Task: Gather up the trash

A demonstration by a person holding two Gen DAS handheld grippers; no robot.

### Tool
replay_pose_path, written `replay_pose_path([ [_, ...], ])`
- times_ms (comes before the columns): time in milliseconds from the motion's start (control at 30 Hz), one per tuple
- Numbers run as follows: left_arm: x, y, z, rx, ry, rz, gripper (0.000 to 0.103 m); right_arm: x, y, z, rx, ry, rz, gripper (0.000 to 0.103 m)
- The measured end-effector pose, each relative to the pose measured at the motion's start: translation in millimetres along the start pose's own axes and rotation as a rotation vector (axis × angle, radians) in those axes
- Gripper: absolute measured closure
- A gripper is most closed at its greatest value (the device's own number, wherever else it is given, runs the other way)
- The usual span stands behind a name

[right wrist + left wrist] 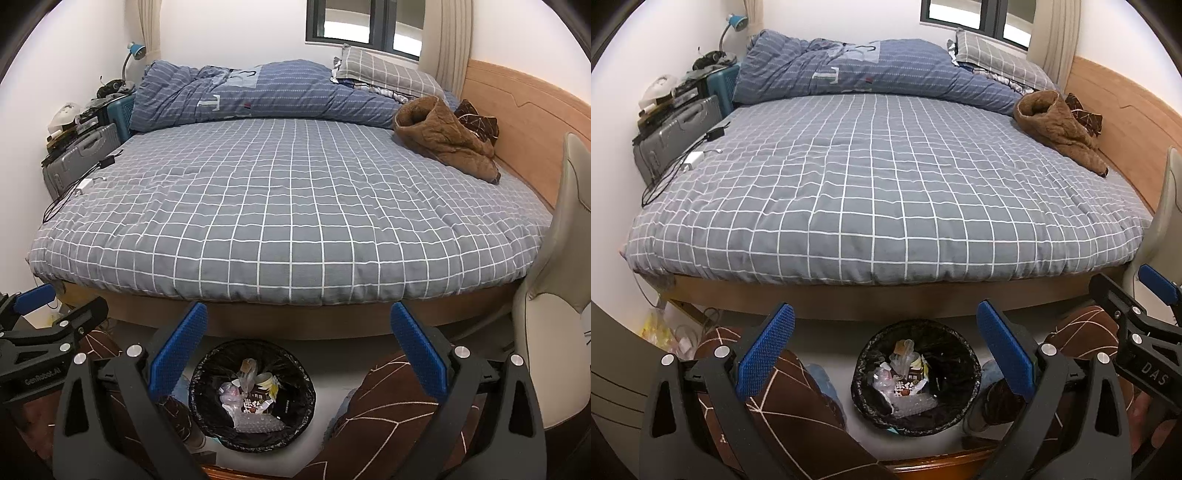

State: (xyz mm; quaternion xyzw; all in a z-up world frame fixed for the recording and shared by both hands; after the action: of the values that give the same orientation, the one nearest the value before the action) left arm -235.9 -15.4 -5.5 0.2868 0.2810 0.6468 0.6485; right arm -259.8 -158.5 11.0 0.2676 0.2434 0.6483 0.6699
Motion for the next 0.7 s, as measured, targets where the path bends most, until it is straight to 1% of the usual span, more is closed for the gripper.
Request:
replay_pose_path([
  [233, -0.1, -2.3, -1.0, 0.009, -0.009, 0.000, 0.006, 4.6, 1.2, -0.1, 0.007, 0.003, 0.000, 0.008],
  [400, -0.5, -2.2, -0.8, -0.002, -0.019, 0.030, 0.006, 5.9, 0.8, 0.1, 0.009, 0.007, 0.001, 0.008],
  [700, -3.2, -0.7, 0.9, -0.014, -0.031, 0.037, 0.006, 6.2, -1.6, -0.1, 0.012, 0.009, 0.001, 0.008],
])
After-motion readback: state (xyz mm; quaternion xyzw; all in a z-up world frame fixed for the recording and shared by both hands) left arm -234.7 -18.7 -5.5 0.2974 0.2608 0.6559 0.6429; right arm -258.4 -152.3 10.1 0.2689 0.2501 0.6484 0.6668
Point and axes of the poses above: each gripper's, at about its wrist camera, not at the fingertips, and y roughly against the way its jaws point, x to its left, z to its top, the point moved 3 cm from there along -y, roughly the way its jaws point, and after that the axes turned 2 degrees about z, right-handed, at the moved point
